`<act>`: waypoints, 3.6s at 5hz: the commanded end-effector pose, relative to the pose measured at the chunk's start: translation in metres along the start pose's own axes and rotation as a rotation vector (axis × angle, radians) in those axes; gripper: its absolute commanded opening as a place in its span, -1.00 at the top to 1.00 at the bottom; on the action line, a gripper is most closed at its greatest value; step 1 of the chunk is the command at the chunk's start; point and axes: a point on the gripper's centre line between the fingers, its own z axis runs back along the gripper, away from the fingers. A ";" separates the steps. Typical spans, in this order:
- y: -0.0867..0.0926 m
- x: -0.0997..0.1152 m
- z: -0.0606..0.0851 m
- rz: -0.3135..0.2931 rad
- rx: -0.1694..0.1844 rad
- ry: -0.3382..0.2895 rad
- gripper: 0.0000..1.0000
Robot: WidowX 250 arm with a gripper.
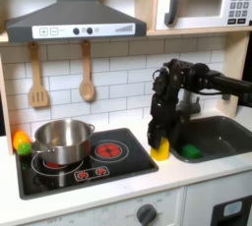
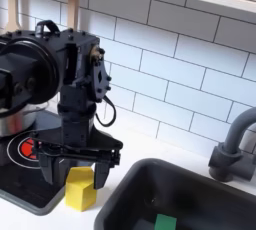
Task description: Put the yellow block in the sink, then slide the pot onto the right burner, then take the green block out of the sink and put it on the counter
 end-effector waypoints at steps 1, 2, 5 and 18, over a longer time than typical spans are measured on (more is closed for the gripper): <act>0.002 0.000 -0.006 0.033 0.023 -0.006 -1.00; 0.001 0.000 -0.006 0.043 0.029 -0.016 -1.00; 0.002 0.001 -0.018 0.074 0.038 0.005 -1.00; 0.003 0.000 0.028 0.085 -0.039 0.018 -1.00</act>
